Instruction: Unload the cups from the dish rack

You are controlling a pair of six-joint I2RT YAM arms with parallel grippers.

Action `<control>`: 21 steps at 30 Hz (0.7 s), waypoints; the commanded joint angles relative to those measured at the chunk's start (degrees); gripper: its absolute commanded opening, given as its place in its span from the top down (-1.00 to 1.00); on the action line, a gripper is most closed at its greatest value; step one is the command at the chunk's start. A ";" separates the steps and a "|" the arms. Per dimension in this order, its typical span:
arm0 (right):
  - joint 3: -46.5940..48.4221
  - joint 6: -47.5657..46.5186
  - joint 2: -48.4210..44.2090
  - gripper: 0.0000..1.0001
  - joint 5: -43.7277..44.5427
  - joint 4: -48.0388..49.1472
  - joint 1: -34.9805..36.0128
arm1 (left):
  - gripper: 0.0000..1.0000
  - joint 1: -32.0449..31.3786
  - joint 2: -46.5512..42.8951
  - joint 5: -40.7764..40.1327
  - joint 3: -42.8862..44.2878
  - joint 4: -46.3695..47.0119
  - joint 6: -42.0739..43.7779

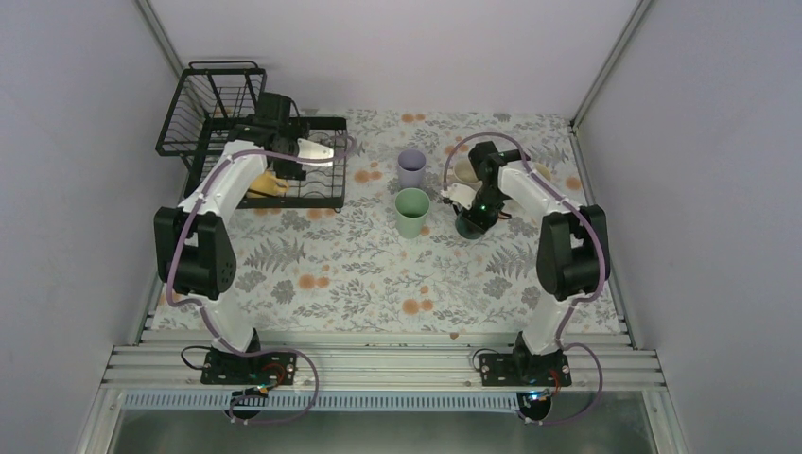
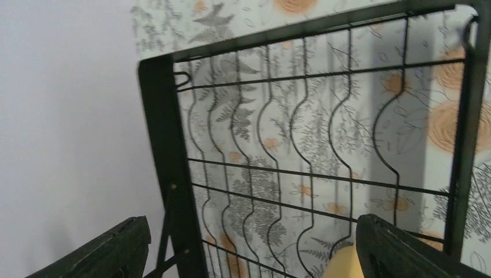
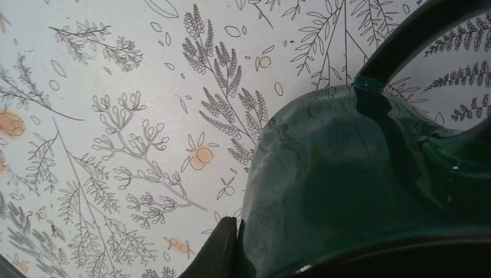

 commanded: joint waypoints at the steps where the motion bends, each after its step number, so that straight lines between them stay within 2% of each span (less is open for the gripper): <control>1: 1.17 0.75 1.28 0.92 1.03 2.42 0.04 | -0.75 0.51 2.26 -1.90 -0.46 -4.57 4.87; 6: 1.62 1.21 2.88 0.92 1.94 3.11 0.32 | -0.67 1.84 6.99 -3.67 3.88 -15.03 7.05; 9: 1.50 1.25 3.43 0.92 2.03 3.46 0.41 | -0.61 2.51 7.88 -5.46 3.77 -15.08 7.33; 16: 1.68 1.23 4.52 0.88 2.34 3.71 0.63 | -0.61 3.45 9.82 -8.25 3.81 -17.40 9.26; 21: 1.77 1.28 3.94 0.43 3.16 3.88 0.98 | -0.59 3.85 11.91 -10.81 4.22 -18.05 10.18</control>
